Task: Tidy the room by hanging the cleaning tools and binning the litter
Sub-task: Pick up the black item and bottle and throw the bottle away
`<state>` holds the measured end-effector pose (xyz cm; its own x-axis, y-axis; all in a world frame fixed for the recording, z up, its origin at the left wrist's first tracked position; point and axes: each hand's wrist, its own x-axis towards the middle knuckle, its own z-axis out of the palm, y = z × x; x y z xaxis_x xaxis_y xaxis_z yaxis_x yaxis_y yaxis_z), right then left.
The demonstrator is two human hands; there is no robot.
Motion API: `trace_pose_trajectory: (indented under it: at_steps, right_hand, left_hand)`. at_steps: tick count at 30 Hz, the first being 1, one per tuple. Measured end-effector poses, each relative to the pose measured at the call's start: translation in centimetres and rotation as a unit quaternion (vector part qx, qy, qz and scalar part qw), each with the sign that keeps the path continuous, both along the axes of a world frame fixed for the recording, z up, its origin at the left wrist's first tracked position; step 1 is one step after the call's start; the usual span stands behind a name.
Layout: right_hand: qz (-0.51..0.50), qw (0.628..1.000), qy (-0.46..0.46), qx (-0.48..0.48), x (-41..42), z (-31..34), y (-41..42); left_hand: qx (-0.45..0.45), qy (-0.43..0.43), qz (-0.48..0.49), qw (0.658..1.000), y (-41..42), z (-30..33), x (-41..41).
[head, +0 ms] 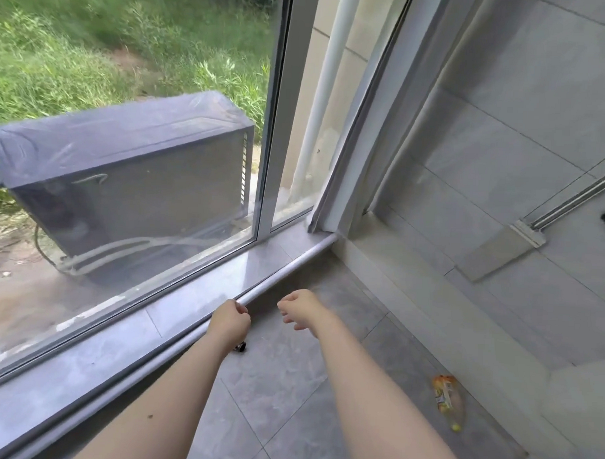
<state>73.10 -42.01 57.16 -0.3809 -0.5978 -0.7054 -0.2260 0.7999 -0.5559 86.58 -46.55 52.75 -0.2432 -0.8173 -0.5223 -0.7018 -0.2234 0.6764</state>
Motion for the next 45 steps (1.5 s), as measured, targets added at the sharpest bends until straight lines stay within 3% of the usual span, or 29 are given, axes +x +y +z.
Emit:
trace_pose_trajectory:
  at_steps: [11,30,37,45]
  right_hand:
    - [0.016,1.0,-0.017,0.01,-4.4,-11.9,-7.5]
    - [0.105,0.994,0.014,0.027,-4.1,-54.7,-11.3]
    - [0.145,0.988,0.031,0.043,-1.9,-63.1,-12.0]
    - [0.186,0.979,0.053,0.065,-2.0,-67.9,-13.5]
  left_hand:
    - [0.067,-0.014,0.032,0.997,-4.7,-13.0,-3.1]
    - [0.091,0.009,0.148,0.985,-9.4,-55.7,-5.0]
    - [0.091,0.018,0.194,0.977,-9.5,-63.4,-4.2]
    - [0.102,0.031,0.258,0.96,-10.7,-67.7,-6.4]
